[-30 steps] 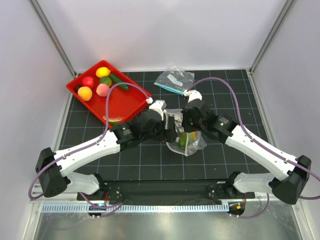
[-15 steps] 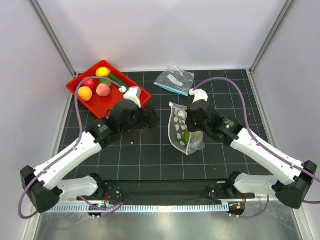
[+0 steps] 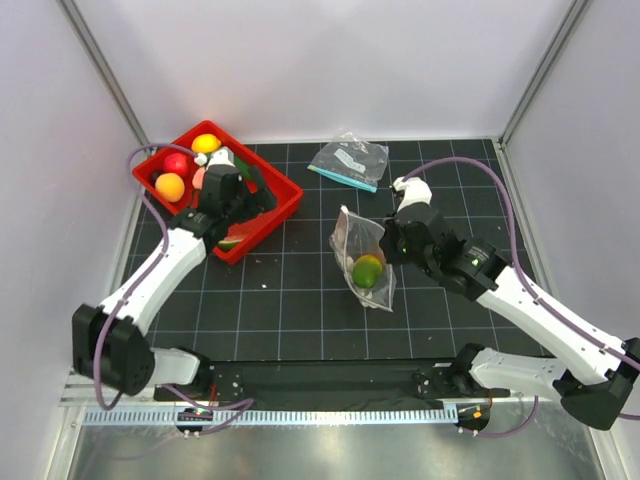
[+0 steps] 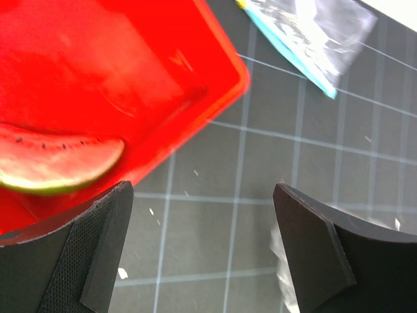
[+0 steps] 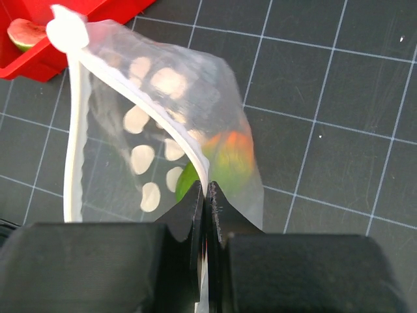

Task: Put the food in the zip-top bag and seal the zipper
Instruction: Pick up the fake vegetable from the bin.

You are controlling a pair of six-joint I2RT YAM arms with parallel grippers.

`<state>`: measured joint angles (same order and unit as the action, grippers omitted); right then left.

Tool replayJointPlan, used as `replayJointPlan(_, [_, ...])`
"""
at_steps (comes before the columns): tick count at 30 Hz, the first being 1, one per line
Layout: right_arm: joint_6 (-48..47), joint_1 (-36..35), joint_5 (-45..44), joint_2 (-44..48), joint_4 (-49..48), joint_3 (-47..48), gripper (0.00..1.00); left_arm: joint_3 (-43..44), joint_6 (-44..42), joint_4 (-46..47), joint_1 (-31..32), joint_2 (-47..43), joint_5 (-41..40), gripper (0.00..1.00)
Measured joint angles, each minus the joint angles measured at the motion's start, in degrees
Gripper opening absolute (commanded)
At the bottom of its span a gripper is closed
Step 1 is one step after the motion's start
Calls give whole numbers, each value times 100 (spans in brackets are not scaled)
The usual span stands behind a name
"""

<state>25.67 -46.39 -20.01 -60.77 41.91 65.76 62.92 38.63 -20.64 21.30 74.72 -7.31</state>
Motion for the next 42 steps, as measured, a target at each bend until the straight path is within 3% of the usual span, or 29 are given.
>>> replayJointPlan(9, [-2, 0, -319, 881, -2, -35, 1, 568, 149, 492, -813, 1580, 232, 95])
replayJointPlan(18, [-144, 33, -481, 157, 251, 136, 1, 1161, 824, 1139, -1370, 2594, 221, 97])
replayJointPlan(21, [-179, 33, -501, 249, 247, 138, 1, 1596, 1086, 1469, -1445, 3047, 81, 96])
replayJointPlan(34, [-151, 33, -603, 855, 2, 138, 1, 1801, 1974, 2820, -1576, 4052, 273, 88])
replayJointPlan(42, [-155, 33, -793, 1056, 26, 129, 1, 1801, 2343, 2986, -1690, 4601, 332, 87])
